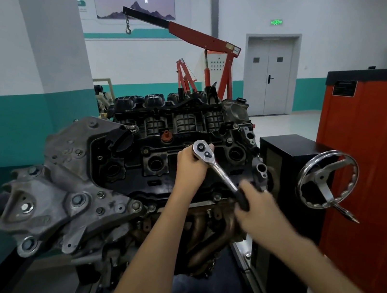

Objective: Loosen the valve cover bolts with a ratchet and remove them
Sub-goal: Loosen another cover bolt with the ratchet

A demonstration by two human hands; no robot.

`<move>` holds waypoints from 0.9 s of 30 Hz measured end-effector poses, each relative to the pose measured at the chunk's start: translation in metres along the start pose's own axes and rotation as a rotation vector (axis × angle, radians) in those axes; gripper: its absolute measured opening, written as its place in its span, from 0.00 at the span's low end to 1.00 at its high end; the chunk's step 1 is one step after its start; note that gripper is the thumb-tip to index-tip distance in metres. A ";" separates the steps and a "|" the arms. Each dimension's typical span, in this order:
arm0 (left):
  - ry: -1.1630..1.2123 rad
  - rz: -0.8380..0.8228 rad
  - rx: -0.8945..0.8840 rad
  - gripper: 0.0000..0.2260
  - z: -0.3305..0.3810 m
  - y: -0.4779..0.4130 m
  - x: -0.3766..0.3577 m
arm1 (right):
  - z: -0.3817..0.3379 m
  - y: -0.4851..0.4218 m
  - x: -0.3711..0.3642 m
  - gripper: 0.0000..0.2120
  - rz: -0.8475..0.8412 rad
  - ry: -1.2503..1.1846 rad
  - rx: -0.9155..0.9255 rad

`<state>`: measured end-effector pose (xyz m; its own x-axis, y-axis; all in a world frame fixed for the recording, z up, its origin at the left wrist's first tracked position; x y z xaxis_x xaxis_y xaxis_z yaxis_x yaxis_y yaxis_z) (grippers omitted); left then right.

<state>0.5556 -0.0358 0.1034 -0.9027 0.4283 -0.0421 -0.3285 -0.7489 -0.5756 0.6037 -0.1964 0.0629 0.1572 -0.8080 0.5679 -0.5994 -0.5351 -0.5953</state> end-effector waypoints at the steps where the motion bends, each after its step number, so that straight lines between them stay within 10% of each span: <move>1: -0.008 0.013 0.000 0.22 0.000 0.000 -0.002 | -0.006 0.015 -0.017 0.13 0.026 -0.114 -0.072; 8: -0.041 0.032 0.034 0.22 -0.001 -0.005 0.000 | -0.036 0.032 -0.066 0.12 0.072 -0.336 -0.211; 18: -0.045 -0.033 0.026 0.19 -0.002 -0.008 0.003 | 0.003 -0.069 0.055 0.08 -0.126 0.451 0.336; 27: -0.123 0.012 -0.025 0.23 0.001 -0.004 -0.005 | -0.053 0.042 -0.080 0.13 0.117 -0.464 -0.338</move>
<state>0.5610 -0.0352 0.1063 -0.9343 0.3529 0.0505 -0.3118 -0.7402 -0.5958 0.5239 -0.1415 0.0227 0.3565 -0.9212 0.1562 -0.8383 -0.3892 -0.3818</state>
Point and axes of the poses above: each hand's wrist, its own y-axis away from the middle knuckle, its own x-axis out of the back of the hand, z = x × y, the point moved 2 cm from there along -y, towards the middle knuckle, and after that the axes turned 13 degrees about z, right-handed, at the moved point
